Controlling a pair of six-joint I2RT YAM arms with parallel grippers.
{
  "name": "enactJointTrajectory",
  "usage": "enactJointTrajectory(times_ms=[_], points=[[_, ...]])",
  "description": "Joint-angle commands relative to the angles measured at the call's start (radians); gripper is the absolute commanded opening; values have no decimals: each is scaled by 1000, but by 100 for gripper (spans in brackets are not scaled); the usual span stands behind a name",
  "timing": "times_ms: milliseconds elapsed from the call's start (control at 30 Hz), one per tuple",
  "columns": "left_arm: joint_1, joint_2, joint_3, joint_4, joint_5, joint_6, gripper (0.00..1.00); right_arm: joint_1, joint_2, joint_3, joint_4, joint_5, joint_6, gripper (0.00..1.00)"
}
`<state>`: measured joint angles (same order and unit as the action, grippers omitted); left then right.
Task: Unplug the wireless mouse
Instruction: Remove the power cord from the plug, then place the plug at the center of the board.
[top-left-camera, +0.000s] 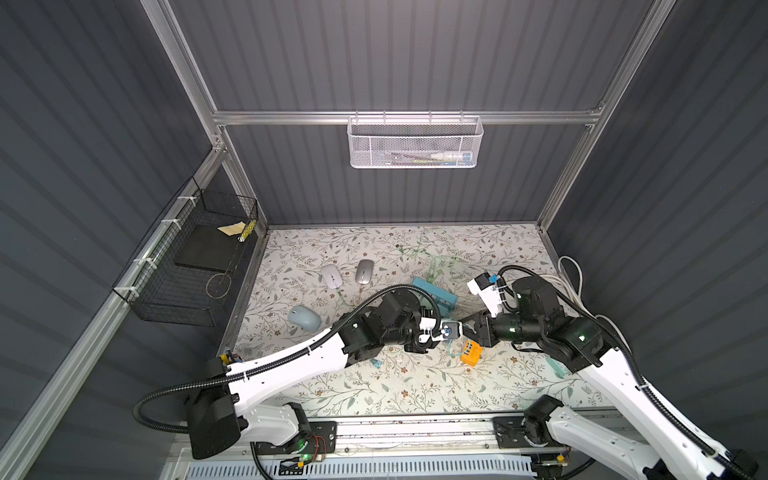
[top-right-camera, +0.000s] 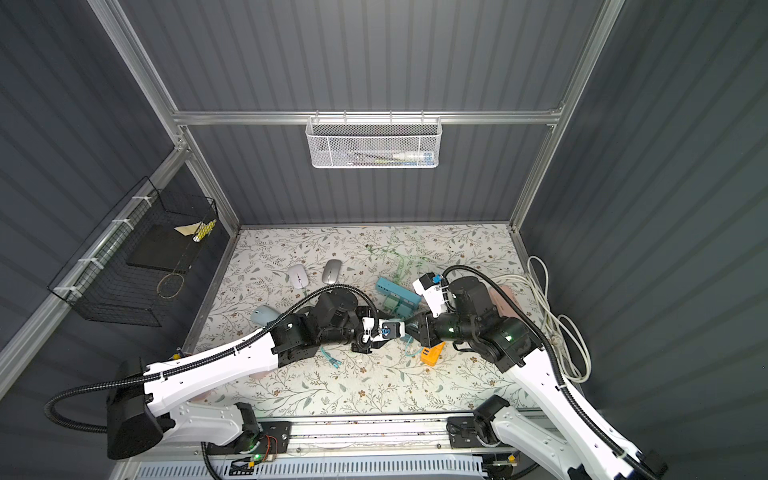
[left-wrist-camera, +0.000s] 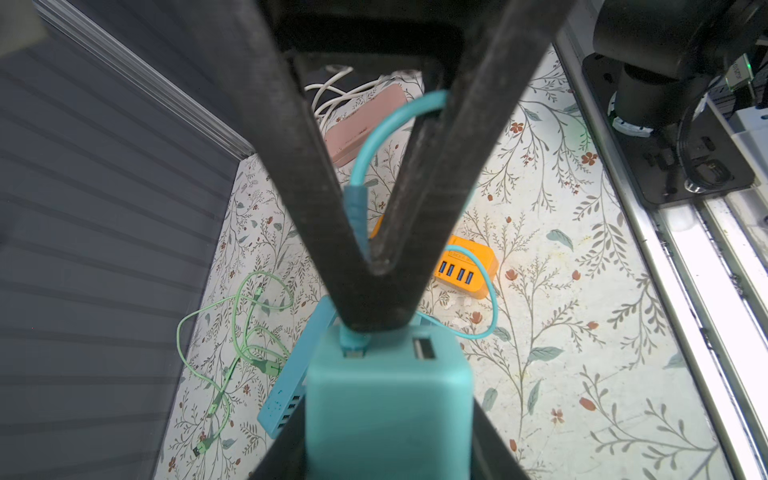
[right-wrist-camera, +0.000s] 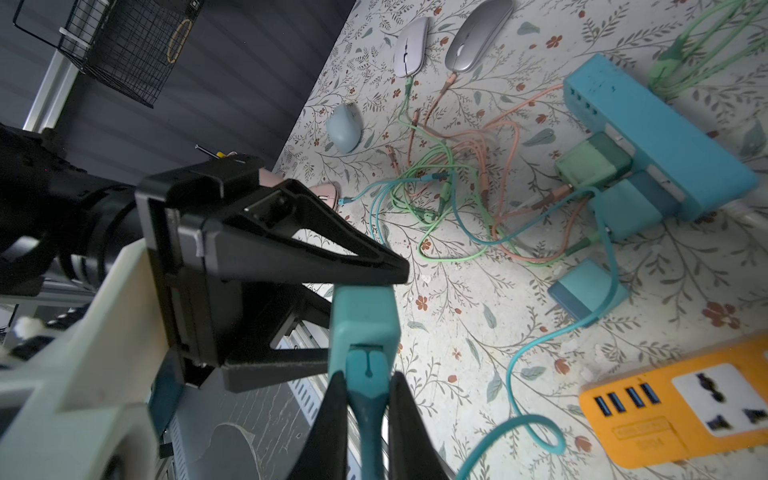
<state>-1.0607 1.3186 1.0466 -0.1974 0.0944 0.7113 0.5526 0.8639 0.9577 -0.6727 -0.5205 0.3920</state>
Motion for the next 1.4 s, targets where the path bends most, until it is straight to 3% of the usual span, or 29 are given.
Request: enactJointTrajectory(times_ms=[0, 500, 733, 1133, 1333, 1367], points=[[6, 3, 25, -21, -11, 14, 0, -37, -38, 27, -41, 19, -6, 0], [7, 62, 41, -97, -25, 63, 0, -324, -104, 125, -183, -47, -96, 0], [13, 195, 112, -297, 256, 119, 0, -333, -91, 78, -139, -62, -63, 0], [7, 482, 192, -390, 288, 137, 0, -333, -102, 23, -100, -53, -65, 0], [7, 538, 213, -395, 315, 133, 0, -333, -108, 19, -107, -44, -77, 0], [7, 545, 219, -399, 314, 131, 11, -334, -107, 19, -109, -40, -82, 0]])
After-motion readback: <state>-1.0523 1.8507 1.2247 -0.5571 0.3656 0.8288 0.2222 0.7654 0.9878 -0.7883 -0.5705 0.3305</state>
